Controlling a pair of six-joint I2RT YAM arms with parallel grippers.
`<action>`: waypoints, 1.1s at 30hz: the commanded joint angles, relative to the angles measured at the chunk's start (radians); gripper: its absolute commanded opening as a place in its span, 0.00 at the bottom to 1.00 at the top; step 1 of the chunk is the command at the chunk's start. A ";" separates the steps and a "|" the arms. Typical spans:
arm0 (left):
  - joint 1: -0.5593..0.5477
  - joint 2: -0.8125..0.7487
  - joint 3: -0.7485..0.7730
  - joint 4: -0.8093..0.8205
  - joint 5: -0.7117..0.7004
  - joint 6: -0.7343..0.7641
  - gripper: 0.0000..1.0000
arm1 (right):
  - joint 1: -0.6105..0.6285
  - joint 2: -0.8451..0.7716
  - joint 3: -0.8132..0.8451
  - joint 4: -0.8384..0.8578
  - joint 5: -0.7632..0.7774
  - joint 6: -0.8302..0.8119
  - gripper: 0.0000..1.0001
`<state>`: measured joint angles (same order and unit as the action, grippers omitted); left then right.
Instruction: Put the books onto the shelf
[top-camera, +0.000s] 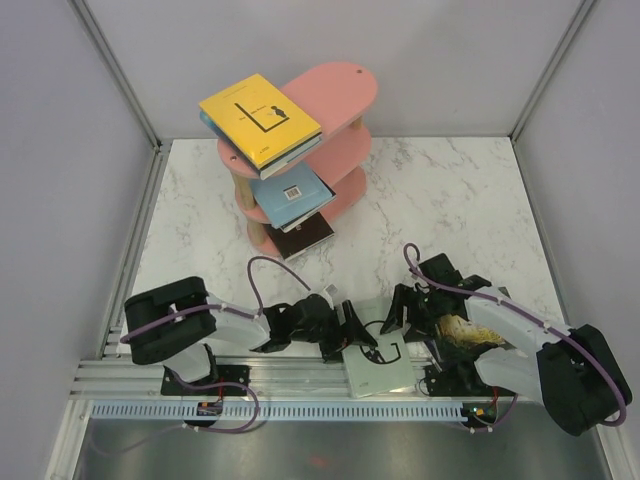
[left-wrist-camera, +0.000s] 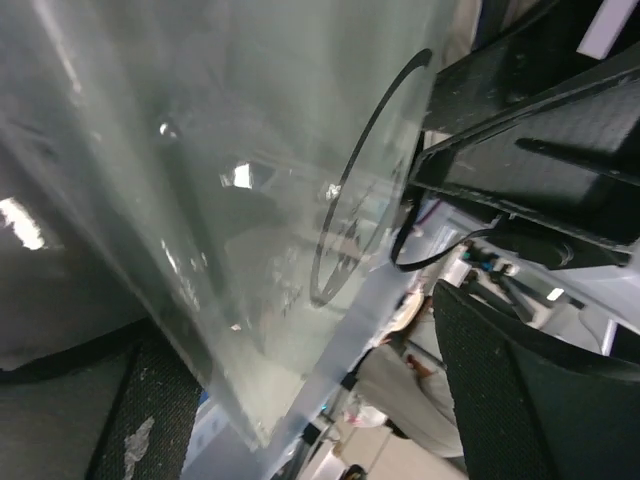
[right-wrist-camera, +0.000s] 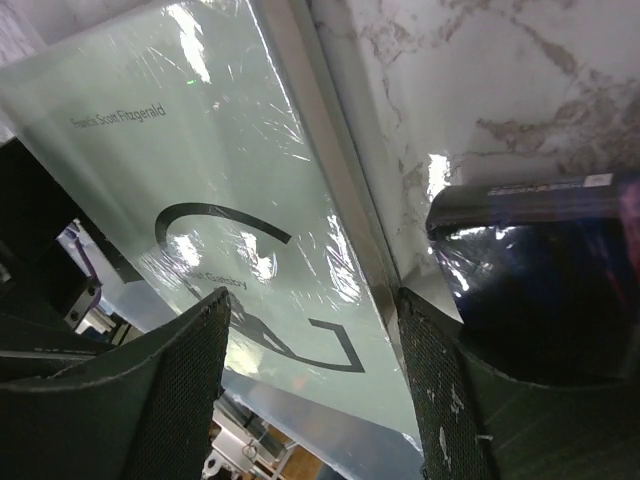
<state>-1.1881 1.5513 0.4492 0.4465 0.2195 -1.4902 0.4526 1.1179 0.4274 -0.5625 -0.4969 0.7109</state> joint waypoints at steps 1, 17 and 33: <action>-0.037 0.121 -0.102 0.260 -0.127 -0.117 0.88 | 0.003 0.037 -0.087 0.015 0.031 -0.034 0.72; -0.105 -0.129 -0.112 0.092 -0.308 -0.074 0.02 | 0.004 -0.068 0.025 -0.066 0.023 -0.028 0.78; -0.102 -1.056 -0.008 -0.765 -0.687 -0.105 0.02 | 0.014 -0.145 0.462 -0.137 -0.098 0.156 0.98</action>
<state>-1.2911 0.5896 0.3187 -0.2291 -0.2993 -1.5925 0.4564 1.0016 0.8497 -0.6827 -0.5507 0.8051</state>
